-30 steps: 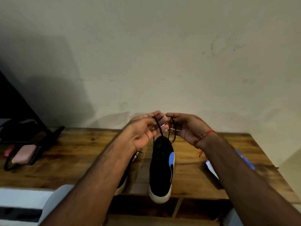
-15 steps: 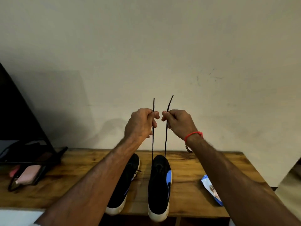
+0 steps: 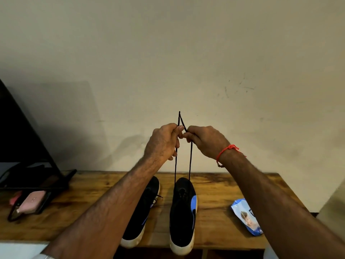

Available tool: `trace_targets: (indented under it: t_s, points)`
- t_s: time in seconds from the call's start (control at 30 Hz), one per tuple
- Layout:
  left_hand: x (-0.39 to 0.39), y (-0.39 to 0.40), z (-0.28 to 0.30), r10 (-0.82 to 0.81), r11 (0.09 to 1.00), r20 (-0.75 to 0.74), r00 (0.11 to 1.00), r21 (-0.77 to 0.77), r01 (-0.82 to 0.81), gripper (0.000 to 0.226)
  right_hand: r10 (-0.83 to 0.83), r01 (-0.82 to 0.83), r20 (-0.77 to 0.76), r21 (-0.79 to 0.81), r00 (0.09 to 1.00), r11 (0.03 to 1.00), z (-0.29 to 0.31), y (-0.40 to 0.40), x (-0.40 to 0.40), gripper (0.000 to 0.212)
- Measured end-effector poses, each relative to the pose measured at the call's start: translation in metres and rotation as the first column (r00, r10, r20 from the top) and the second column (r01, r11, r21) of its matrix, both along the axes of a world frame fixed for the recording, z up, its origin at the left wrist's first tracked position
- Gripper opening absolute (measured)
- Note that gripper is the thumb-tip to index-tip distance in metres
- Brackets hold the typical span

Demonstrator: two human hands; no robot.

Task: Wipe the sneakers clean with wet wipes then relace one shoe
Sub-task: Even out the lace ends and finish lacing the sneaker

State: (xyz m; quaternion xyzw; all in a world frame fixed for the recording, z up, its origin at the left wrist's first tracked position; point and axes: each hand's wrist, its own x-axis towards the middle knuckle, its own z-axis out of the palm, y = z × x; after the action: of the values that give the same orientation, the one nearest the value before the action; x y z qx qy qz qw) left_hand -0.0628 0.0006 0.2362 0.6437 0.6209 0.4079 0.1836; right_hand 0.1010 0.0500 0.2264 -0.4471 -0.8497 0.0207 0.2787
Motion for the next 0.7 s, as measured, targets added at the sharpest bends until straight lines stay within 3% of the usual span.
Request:
trace_targets:
  t_s: [0.27,0.4,0.53,0.63,0.7]
  points:
    - [-0.019,0.006,-0.040,0.086,0.996,-0.150,0.985,0.001,-0.087,0.032,0.054,-0.095,-0.208,-0.190,0.977,0.977,-0.030,0.004,0.008,0.024]
    - [-0.031,0.000,-0.099,0.059,0.988,-0.253,0.966,-0.124,-0.093,0.032,0.049,-0.082,-0.099,-0.369,0.994,0.926,-0.071,0.007,0.017,0.027]
    - [-0.041,0.001,-0.161,-0.038,0.944,-0.422,0.906,-0.313,-0.106,0.049,0.108,-0.043,0.086,-0.551,0.990,0.833,-0.116,0.011,0.021,0.035]
    - [-0.047,0.005,-0.202,-0.124,0.874,-0.325,0.938,-0.482,-0.052,0.050,0.129,-0.004,0.143,-0.656,0.981,0.755,-0.147,0.013,0.024,0.036]
    - [-0.044,0.011,-0.209,-0.128,0.869,-0.206,0.970,-0.496,0.010,0.042,0.103,0.023,0.142,-0.689,0.985,0.724,-0.167,0.022,0.025,0.031]
